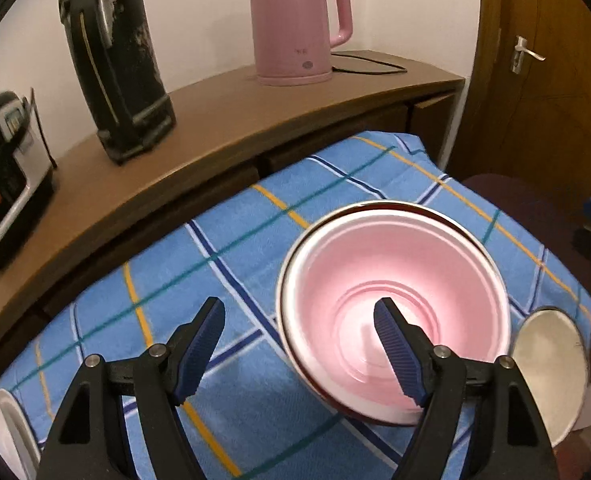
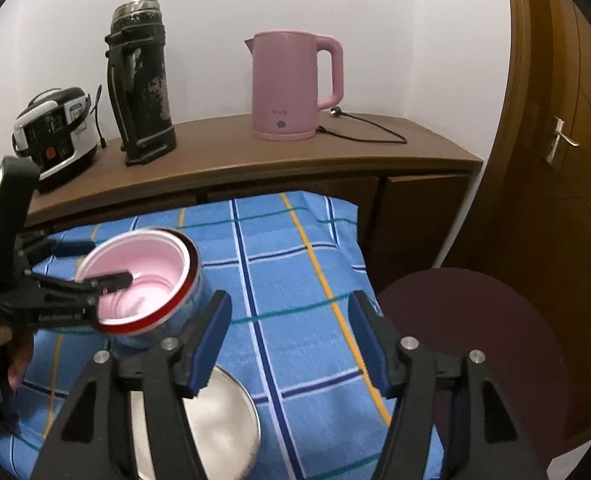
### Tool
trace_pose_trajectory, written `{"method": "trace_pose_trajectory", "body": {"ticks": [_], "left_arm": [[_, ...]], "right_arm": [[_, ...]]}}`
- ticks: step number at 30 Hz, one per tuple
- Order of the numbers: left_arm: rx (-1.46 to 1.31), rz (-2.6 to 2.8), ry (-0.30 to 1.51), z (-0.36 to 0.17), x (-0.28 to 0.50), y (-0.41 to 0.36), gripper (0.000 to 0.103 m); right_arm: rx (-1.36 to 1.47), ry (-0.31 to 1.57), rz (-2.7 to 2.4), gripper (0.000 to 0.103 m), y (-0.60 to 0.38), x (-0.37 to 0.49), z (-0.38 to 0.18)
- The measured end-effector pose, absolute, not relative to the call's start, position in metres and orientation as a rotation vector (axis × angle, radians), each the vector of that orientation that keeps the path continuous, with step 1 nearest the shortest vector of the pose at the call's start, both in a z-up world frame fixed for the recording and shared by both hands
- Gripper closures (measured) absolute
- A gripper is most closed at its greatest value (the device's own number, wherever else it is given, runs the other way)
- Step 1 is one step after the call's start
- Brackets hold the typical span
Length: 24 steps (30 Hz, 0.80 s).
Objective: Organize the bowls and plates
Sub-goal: 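Move both tools to the white enamel bowl with the dark rim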
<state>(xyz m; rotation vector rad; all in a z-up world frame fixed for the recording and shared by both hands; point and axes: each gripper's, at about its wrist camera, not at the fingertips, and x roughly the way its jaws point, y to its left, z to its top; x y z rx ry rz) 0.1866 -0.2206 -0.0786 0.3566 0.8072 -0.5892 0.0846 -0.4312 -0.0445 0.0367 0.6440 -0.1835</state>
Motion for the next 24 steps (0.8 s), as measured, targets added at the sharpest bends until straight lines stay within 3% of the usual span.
{"method": "trace_pose_trajectory", "body": {"ticks": [12,15,24], "left_arm": [[0.184,-0.68,0.751,-0.017,0.148,-0.203,0.024],[0.178,-0.758,0.755,-0.007,0.122,-0.206,0.024],[0.291,-0.855,0.865,-0.055,0.085,-0.232,0.025]], "right_arm": [[0.071,0.71,-0.132,0.042,-0.434,0.054,-0.059],[0.078,0.729,-0.112,0.053,-0.43,0.049,-0.065],[0.081,0.775,-0.094,0.055,-0.42,0.041,-0.08]]}}
